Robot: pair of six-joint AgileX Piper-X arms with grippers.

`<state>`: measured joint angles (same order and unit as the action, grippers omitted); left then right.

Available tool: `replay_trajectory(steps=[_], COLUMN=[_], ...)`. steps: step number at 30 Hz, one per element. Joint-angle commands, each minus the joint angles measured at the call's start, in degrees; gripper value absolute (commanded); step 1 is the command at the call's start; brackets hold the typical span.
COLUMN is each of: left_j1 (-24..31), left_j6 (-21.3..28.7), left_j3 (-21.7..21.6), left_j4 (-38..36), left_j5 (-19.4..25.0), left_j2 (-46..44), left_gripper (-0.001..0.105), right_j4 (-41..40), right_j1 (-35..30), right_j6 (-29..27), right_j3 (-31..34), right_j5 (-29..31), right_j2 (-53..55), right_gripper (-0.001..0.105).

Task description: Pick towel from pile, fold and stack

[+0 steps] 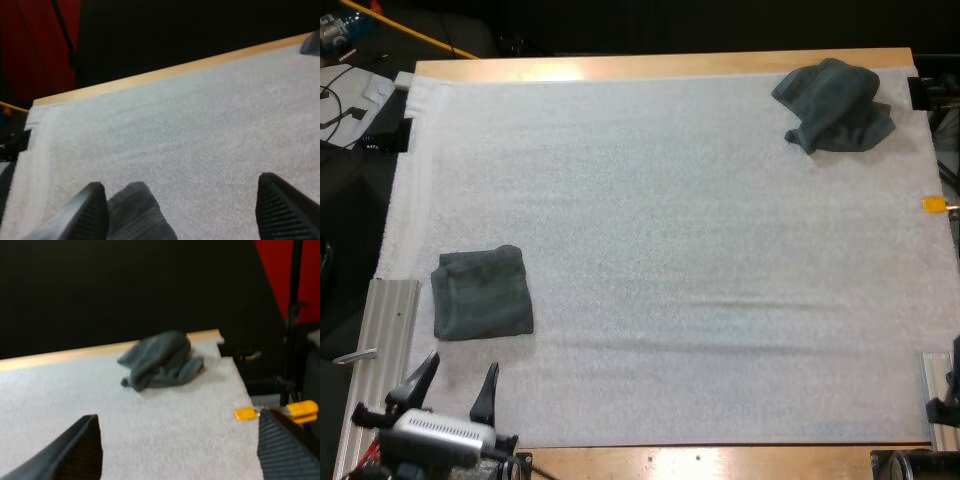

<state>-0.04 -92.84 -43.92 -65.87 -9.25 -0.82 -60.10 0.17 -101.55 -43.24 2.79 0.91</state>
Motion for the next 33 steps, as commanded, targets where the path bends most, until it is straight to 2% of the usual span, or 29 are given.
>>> replay_trajectory(steps=[1,7,16,33], left_j1=[-0.19,-0.25,-0.05,-0.05], left_j6=[-0.63,-0.68,-0.37,-0.48], left_j3=[3.7,8.63,11.99,12.17], left_j4=[2.81,3.13,3.6,4.01], left_j5=[0.38,0.35,0.02,-0.03], left_j2=[-8.08,-8.16,-8.18,-7.73], left_gripper=[0.06,0.06,0.06,0.06], right_j4=[1.32,0.45,0.56,1.14], right_j1=[-0.28,-0.4,-0.24,-0.19], right_j6=[-0.2,-0.2,0.24,0.57], right_j3=[3.14,7.12,11.34,13.18], right_j5=[-0.32,-0.51,0.23,0.21], right_j2=[2.47,2.05,2.3,2.12], right_gripper=[0.064,0.064,0.064,0.064])
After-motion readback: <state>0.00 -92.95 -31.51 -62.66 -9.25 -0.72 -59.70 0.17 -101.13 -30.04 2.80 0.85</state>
